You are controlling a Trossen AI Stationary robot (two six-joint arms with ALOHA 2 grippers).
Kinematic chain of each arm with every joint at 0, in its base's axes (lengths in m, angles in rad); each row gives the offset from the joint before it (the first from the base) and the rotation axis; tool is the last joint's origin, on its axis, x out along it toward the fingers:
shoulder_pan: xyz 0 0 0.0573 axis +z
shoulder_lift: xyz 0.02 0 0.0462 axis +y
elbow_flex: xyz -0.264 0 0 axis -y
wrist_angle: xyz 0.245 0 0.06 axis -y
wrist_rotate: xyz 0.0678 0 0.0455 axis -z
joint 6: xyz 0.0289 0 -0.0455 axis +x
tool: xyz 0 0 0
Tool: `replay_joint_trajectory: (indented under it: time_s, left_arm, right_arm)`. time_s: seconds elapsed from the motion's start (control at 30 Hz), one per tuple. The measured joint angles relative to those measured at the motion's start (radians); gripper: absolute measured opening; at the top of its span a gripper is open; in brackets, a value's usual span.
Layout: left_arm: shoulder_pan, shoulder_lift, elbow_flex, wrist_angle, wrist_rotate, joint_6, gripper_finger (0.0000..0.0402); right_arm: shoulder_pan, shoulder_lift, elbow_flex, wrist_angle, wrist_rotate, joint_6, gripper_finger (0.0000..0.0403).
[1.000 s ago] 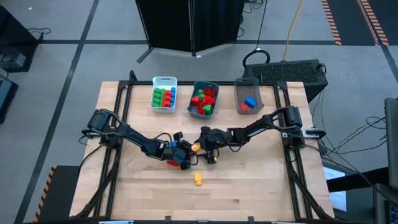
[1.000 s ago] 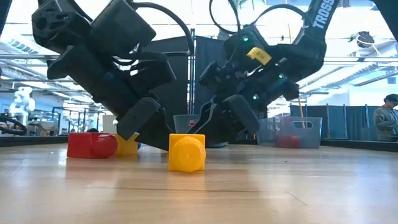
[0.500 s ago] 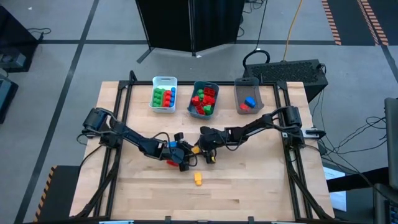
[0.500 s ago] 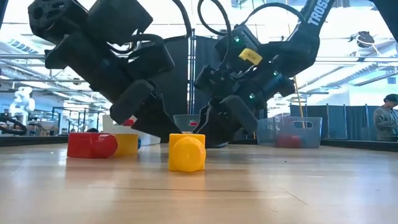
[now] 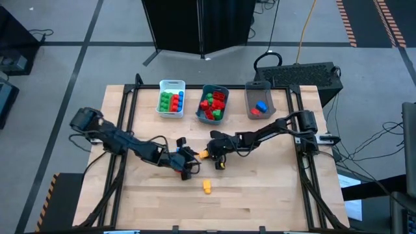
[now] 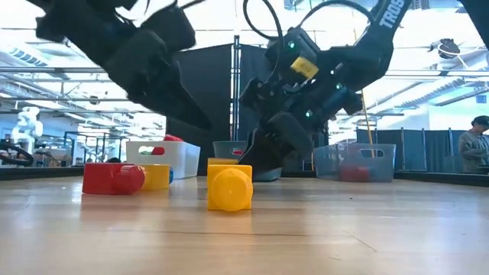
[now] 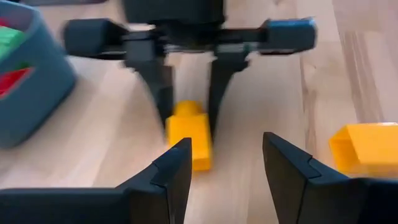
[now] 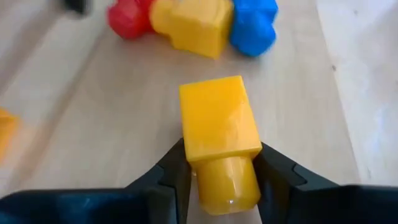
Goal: Sort blocks by size
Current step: Put the 1 stud yellow game piece into the black bin
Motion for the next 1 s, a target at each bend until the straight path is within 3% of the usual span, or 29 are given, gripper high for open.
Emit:
replay_joint_trajectory:
  time_s: [0.1, 0.3, 0.6, 1.0]
  left_arm:
    - [-0.027, -0.065, 0.0, -0.095, -0.056, -0.036, 0.016]
    - [-0.075, -0.114, 0.0, -0.284, -0.168, -0.147, 0.016]
    - [-0.104, -0.114, -0.001, -0.435, -0.17, -0.269, 0.016]
    - [-0.103, -0.114, -0.001, -0.499, -0.164, -0.336, 0.016]
  right_arm:
    - [0.001, -0.034, 0.0, -0.041, 0.005, 0.0, 0.0116]
    - [-0.001, -0.125, 0.0, -0.118, 0.118, 0.01, 0.0117]
    - [-0.046, -0.285, 0.0, -0.413, 0.33, -0.054, 0.0122]
    - [-0.173, -0.536, 0.0, -0.798, 0.437, -0.046, 0.0124]
